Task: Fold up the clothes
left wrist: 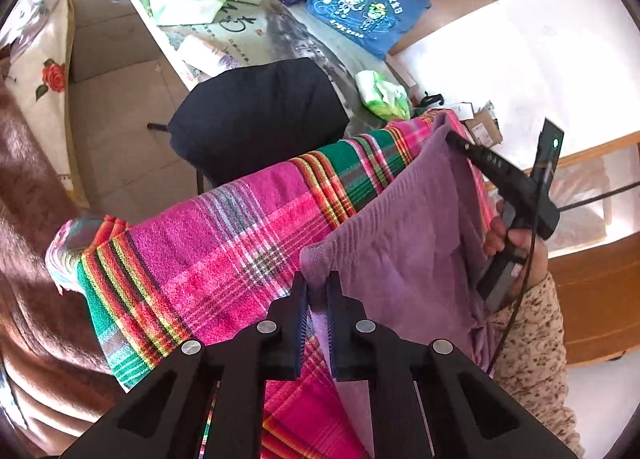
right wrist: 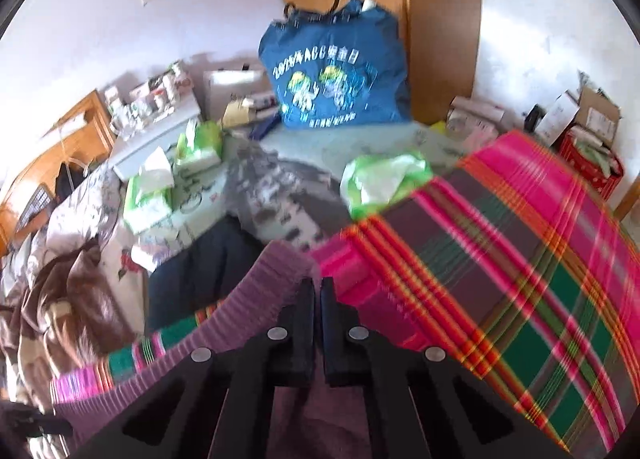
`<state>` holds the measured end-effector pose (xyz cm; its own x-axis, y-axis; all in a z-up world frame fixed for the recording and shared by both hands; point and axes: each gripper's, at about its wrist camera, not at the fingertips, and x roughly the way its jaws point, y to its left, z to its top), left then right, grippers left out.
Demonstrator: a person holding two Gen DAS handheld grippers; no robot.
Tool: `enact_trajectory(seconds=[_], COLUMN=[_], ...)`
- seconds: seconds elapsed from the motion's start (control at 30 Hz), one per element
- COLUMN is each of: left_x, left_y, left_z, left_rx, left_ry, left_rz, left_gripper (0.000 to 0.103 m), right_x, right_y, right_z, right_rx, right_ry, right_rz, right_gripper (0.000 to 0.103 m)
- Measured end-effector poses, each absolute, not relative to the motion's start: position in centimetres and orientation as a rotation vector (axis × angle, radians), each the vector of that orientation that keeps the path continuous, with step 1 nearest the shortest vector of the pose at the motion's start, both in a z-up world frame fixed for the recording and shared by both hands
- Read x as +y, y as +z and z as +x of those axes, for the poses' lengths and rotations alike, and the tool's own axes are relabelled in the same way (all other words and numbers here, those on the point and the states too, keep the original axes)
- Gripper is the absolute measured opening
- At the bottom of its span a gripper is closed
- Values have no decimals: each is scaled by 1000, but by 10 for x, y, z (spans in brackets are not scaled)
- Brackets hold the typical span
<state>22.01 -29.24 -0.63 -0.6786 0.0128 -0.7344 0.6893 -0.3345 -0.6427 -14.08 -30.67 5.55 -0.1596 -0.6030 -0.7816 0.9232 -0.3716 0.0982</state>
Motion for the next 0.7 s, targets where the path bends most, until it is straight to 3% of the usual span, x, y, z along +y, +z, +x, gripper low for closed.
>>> enact_trajectory(seconds=[0.2,0.4,0.7], left_x=[-302,-310,-308], left_y=[-5,-23,-26], left_z=[233,233,225], left_rx=[1474,1550,1502], left_ry=[-2038,-1976,-1981], left_rz=[876,916,970], left_gripper=[8,9,12], right_x=[-329,-351,-356], right_y=[63,38,23], right_z=[-127,-117,-109], right_rx=[501,624,667], right_ry=[-1783,-1794,-1842], right_rz=[897,927,930], right_gripper=[2,2,5])
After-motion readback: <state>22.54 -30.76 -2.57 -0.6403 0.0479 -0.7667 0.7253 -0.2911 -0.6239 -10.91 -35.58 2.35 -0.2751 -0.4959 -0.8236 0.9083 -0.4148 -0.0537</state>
